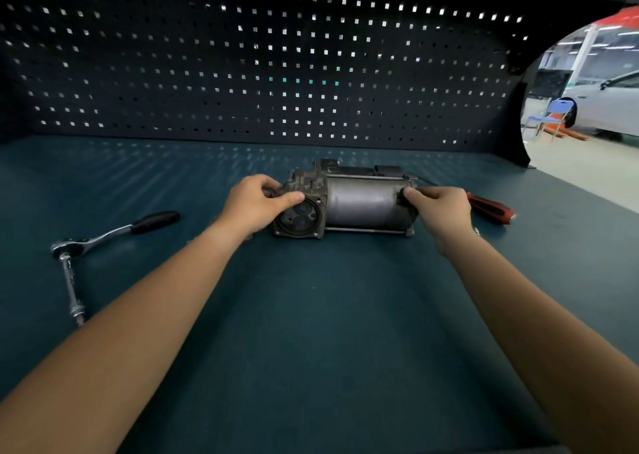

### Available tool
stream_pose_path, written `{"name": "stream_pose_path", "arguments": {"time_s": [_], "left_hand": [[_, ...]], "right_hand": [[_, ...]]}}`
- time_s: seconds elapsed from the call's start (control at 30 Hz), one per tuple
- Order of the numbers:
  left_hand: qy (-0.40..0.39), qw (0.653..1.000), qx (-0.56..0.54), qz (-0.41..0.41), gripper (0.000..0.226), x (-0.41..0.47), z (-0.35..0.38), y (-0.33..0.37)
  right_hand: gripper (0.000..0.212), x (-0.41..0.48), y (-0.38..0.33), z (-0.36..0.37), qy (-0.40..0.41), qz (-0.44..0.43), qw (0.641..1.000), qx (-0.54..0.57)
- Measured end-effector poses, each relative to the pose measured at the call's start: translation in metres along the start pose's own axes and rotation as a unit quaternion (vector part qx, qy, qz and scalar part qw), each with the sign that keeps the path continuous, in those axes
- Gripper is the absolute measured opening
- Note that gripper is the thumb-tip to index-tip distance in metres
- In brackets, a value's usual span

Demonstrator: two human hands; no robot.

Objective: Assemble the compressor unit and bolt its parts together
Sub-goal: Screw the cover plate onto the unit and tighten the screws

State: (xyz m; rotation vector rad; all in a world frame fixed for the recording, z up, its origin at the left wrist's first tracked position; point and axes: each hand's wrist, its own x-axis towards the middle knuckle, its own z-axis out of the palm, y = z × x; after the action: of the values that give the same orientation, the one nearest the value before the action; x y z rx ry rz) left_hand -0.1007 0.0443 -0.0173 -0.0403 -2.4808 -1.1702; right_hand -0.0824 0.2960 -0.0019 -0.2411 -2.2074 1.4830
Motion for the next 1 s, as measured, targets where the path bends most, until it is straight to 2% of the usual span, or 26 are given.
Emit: {"name": "stream_pose_path", "arguments": {"time_s": [0.1,0.2,0.37,0.47,0.57,0.67,0.73,0.8,0.83,0.9,0.93,1.0], "left_hand": [[0.003,1.000,-0.008,-0.004,0.052,0.004,0.003,0.001],[0.007,1.000,0.001,-0.006,0.050,0.007,0.006,0.004],[-0.050,0.998,0.042,0.003,0.042,0.004,-0.015,0.001],[0.019,0.998,0.065,-0.013,0.029,-0.009,-0.052,-0.015],[0.079,0.987,0.133,-0.039,0.020,-0.029,-0.095,-0.044],[0.138,0.965,0.208,-0.080,0.028,-0.045,-0.131,-0.068],[0.140,0.949,0.246,-0.137,0.039,-0.046,-0.151,-0.075],[0.063,0.927,0.301,-0.216,0.052,-0.043,-0.165,-0.079],[0.004,0.910,0.328,-0.253,0.058,-0.043,-0.169,-0.080],[-0.065,0.892,0.335,-0.295,0.061,-0.044,-0.173,-0.086],[-0.067,0.896,0.318,-0.302,0.058,-0.045,-0.174,-0.088],[-0.048,0.907,0.279,-0.310,0.053,-0.048,-0.174,-0.091]], "right_hand": [[0.025,0.010,0.002,0.006,-0.013,0.023,0.999,0.028],[0.033,0.019,0.004,0.012,-0.022,0.086,0.992,0.094],[0.038,0.027,0.010,0.015,-0.033,0.114,0.983,0.142],[0.038,0.021,0.018,0.022,-0.005,0.099,0.983,0.154],[0.040,0.016,0.026,0.026,0.028,0.062,0.990,0.122],[0.037,0.015,0.029,0.019,0.009,0.043,0.994,0.101],[0.040,0.009,0.031,0.018,-0.006,0.017,0.998,0.059],[0.046,-0.005,0.024,0.021,0.039,-0.056,0.997,-0.027],[0.048,-0.015,0.017,0.024,0.077,-0.139,0.985,-0.068],[0.041,-0.039,-0.003,0.035,0.115,-0.360,0.919,-0.111],[0.034,-0.051,-0.010,0.044,0.087,-0.457,0.878,-0.114],[0.021,-0.080,-0.017,0.071,-0.055,-0.562,0.815,-0.128]]}}
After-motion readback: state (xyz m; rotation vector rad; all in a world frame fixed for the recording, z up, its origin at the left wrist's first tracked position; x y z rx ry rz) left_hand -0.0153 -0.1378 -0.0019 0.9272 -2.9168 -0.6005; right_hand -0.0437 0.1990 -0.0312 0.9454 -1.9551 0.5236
